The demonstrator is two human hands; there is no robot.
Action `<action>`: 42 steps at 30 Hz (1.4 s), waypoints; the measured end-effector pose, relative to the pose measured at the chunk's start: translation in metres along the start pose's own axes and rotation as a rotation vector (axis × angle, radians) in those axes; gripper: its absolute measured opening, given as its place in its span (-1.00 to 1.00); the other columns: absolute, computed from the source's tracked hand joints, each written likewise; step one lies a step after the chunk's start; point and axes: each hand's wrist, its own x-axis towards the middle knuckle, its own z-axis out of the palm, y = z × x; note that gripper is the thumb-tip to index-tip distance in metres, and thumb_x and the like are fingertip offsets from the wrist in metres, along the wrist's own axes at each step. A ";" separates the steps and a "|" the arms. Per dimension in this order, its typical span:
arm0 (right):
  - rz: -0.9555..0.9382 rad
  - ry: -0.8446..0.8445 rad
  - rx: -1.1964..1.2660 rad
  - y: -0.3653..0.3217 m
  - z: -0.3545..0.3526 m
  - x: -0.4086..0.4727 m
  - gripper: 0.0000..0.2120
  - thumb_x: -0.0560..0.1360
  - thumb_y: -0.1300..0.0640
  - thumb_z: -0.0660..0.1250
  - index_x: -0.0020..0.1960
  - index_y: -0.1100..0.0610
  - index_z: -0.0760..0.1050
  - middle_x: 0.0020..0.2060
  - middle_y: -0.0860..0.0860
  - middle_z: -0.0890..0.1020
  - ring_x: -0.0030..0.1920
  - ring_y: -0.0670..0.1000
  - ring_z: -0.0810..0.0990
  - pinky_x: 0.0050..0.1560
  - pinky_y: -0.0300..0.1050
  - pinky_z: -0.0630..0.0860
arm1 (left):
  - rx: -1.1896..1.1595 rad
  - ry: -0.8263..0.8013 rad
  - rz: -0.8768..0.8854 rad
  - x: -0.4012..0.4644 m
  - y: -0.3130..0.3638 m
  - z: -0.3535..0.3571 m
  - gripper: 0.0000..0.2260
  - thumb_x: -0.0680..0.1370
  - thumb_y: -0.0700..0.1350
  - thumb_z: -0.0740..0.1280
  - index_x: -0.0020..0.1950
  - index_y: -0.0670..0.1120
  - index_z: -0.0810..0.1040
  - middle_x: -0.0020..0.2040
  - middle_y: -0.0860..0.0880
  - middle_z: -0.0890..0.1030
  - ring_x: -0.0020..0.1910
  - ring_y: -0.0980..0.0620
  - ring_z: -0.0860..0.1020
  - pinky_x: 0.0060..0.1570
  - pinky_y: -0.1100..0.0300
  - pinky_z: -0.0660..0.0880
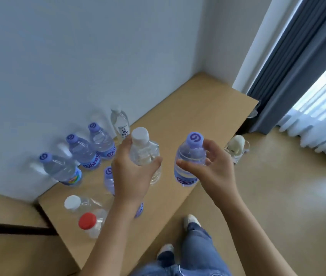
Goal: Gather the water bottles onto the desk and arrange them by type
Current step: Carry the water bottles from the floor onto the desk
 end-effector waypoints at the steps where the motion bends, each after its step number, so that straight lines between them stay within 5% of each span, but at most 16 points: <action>1: 0.003 -0.040 -0.008 0.002 0.006 0.016 -0.52 0.24 0.24 0.64 0.11 0.04 0.58 -0.12 -0.12 0.71 -0.09 -0.13 0.69 -0.09 -0.22 0.62 | 0.004 0.037 -0.028 0.009 -0.005 0.004 -0.50 0.30 -0.20 0.63 0.19 -0.08 0.57 0.00 0.01 0.65 -0.02 0.03 0.59 0.01 0.19 0.50; 7: 0.014 -0.334 -0.127 0.014 0.042 0.110 -0.52 0.23 0.16 0.64 0.06 -0.07 0.52 -0.12 -0.26 0.66 -0.10 -0.23 0.65 -0.16 -0.30 0.59 | 0.070 0.290 -0.187 0.062 -0.036 0.036 -0.48 0.30 -0.25 0.60 0.19 -0.05 0.52 -0.06 0.19 0.56 -0.09 0.22 0.47 -0.15 0.52 0.35; 12: 0.065 -0.580 -0.238 0.020 0.074 0.178 -0.49 0.15 -0.01 0.59 0.02 -0.09 0.45 -0.11 -0.25 0.64 -0.11 -0.21 0.64 -0.13 -0.13 0.59 | 0.160 0.479 -0.352 0.097 -0.056 0.059 -0.48 0.28 -0.33 0.57 0.20 -0.17 0.51 0.05 -0.08 0.59 0.03 -0.11 0.55 -0.05 0.10 0.48; 15: 0.068 -0.708 -0.296 0.028 0.097 0.209 -0.49 0.10 -0.07 0.53 -0.02 -0.12 0.41 -0.11 -0.31 0.61 -0.15 -0.21 0.63 -0.20 -0.20 0.55 | 0.185 0.598 -0.447 0.111 -0.069 0.065 -0.50 0.30 -0.31 0.57 0.18 -0.18 0.49 0.04 -0.07 0.57 0.01 -0.09 0.53 -0.09 0.16 0.39; 22: 0.050 -0.908 -0.393 0.060 0.141 0.249 -0.49 0.13 0.10 0.56 -0.04 -0.06 0.37 -0.07 -0.04 0.60 -0.09 -0.04 0.62 -0.30 -0.34 0.46 | 0.198 0.798 -0.593 0.123 -0.093 0.074 -0.54 0.30 -0.30 0.59 0.11 -0.19 0.49 0.03 -0.10 0.57 -0.02 -0.08 0.55 -0.15 0.28 0.32; 26: 0.002 -0.954 -0.447 0.073 0.153 0.258 -0.51 0.20 0.13 0.59 -0.05 -0.04 0.35 -0.09 -0.05 0.58 -0.16 -0.14 0.59 -0.30 -0.37 0.47 | 0.229 0.844 -0.593 0.124 -0.099 0.083 -0.54 0.28 -0.30 0.58 0.08 -0.13 0.48 0.01 -0.08 0.57 -0.04 -0.08 0.57 -0.12 0.19 0.43; 36: -0.054 -1.035 -0.491 0.081 0.146 0.259 -0.38 0.24 0.19 0.62 0.14 0.05 0.33 0.06 0.01 0.56 -0.03 -0.05 0.59 -0.05 -0.01 0.59 | 0.172 0.837 -0.598 0.113 -0.102 0.086 -0.48 0.31 -0.26 0.61 0.14 -0.05 0.44 0.05 -0.05 0.55 0.02 0.00 0.56 0.05 0.02 0.54; 40: -0.077 -1.113 -0.474 0.071 0.147 0.263 -0.21 0.25 0.19 0.62 0.37 0.07 0.29 0.23 0.00 0.50 0.12 -0.05 0.56 0.05 -0.16 0.54 | 0.133 0.828 -0.558 0.114 -0.092 0.081 -0.42 0.32 -0.26 0.62 0.27 -0.07 0.48 0.17 -0.01 0.57 0.17 0.02 0.54 0.18 0.12 0.50; 42: -0.128 -1.118 -0.453 0.061 0.146 0.265 -0.21 0.25 0.16 0.62 0.37 0.05 0.30 0.23 -0.06 0.48 0.08 -0.24 0.52 0.00 -0.35 0.47 | 0.124 0.820 -0.519 0.114 -0.082 0.075 -0.36 0.33 -0.22 0.62 0.36 -0.05 0.46 0.23 0.07 0.54 0.24 0.10 0.50 0.24 0.19 0.45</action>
